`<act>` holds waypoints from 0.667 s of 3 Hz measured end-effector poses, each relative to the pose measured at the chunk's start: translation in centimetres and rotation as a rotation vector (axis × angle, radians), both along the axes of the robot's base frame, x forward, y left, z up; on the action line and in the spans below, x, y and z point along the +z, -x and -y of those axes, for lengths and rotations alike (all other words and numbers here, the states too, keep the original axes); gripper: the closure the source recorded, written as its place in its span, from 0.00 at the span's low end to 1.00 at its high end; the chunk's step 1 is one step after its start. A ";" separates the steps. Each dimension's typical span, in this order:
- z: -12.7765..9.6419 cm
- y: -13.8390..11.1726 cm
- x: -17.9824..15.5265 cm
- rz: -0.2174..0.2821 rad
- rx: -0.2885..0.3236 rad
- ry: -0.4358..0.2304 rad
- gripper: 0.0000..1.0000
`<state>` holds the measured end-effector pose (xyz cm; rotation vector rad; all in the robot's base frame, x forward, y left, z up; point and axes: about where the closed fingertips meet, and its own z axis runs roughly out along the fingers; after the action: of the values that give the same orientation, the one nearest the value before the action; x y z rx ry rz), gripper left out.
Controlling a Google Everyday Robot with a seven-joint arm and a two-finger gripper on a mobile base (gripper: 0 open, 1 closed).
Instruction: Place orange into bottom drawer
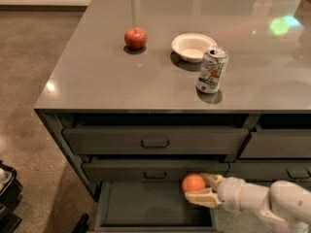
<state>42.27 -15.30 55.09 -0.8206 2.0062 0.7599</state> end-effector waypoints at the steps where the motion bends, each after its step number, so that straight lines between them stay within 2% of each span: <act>1: -2.4 -0.5 -6.5 -0.046 0.031 -0.012 1.00; 2: -3.4 -1.0 -10.7 -0.084 0.050 0.025 1.00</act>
Offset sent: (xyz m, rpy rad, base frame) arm 0.0169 0.0425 -0.1567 -0.0773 0.1279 0.0679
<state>43.25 -11.85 44.41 -0.8696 2.0798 0.8112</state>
